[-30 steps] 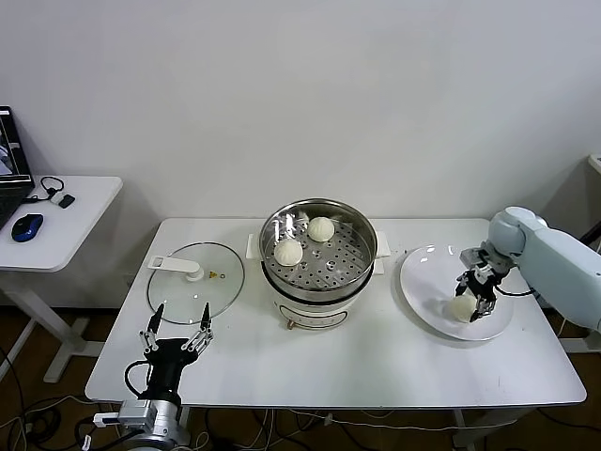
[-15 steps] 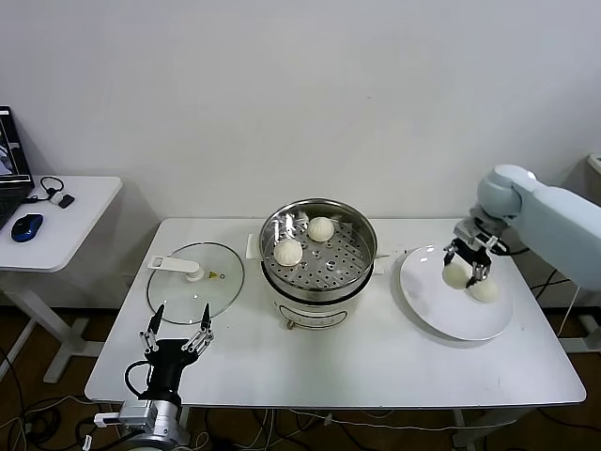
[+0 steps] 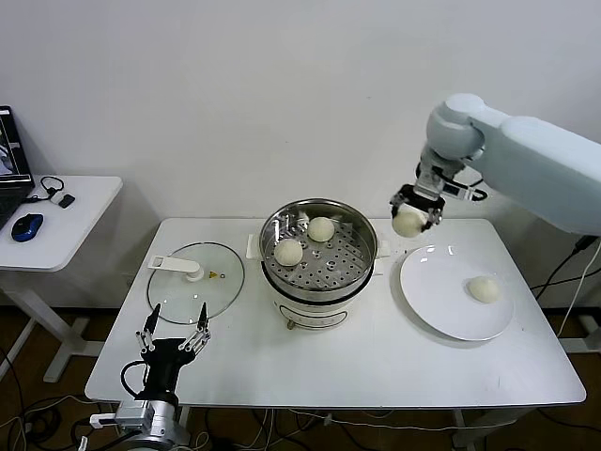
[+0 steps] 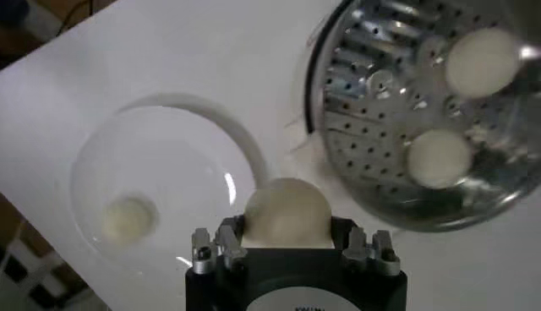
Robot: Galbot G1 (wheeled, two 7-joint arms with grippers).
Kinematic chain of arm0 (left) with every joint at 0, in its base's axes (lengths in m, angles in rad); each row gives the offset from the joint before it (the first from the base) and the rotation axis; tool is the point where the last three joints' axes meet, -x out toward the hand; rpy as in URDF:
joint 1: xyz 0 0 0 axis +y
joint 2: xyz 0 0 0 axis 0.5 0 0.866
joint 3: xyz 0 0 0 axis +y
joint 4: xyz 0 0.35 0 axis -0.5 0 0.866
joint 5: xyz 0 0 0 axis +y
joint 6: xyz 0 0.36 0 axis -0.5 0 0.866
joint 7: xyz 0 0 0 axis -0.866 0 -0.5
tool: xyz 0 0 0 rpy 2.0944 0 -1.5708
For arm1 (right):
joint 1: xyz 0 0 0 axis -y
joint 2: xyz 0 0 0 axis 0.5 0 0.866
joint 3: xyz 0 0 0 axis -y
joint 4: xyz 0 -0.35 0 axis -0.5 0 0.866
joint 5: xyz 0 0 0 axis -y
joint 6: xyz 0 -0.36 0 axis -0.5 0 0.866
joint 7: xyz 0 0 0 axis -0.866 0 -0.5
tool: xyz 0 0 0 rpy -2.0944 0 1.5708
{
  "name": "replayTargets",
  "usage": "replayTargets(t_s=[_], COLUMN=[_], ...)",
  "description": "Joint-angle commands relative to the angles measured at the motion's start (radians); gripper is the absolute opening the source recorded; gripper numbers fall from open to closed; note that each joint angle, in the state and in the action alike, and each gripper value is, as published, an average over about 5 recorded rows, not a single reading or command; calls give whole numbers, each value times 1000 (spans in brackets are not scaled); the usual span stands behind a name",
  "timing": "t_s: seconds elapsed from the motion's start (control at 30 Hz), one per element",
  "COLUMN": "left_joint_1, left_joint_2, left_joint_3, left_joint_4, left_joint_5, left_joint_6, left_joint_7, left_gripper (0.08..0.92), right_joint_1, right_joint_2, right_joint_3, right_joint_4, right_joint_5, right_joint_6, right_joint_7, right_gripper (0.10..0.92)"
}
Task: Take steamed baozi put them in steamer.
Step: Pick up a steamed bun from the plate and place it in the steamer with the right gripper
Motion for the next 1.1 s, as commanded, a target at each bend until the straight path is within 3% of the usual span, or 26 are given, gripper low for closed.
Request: replayTargets(t_s=[0.03, 0.47, 1.1], left_joint_1=[0, -16, -17], left_joint_2=[0, -1, 2], left_joint_3=[-2, -6, -14], left_joint_4=[-1, -4, -3], left_joint_5=[0, -3, -1], left_joint_6=[1, 16, 23], left_joint_7=[0, -5, -5], left_gripper=[823, 823, 823], right_joint_1=[108, -57, -200], right_joint_2=[177, 354, 356], right_joint_3=[-38, -31, -27], right_joint_4=[35, -18, -39], right_joint_5=[41, 2, -75], right_joint_6=[27, -8, -4], right_joint_7=[-4, 0, 2], right_gripper=[662, 662, 662])
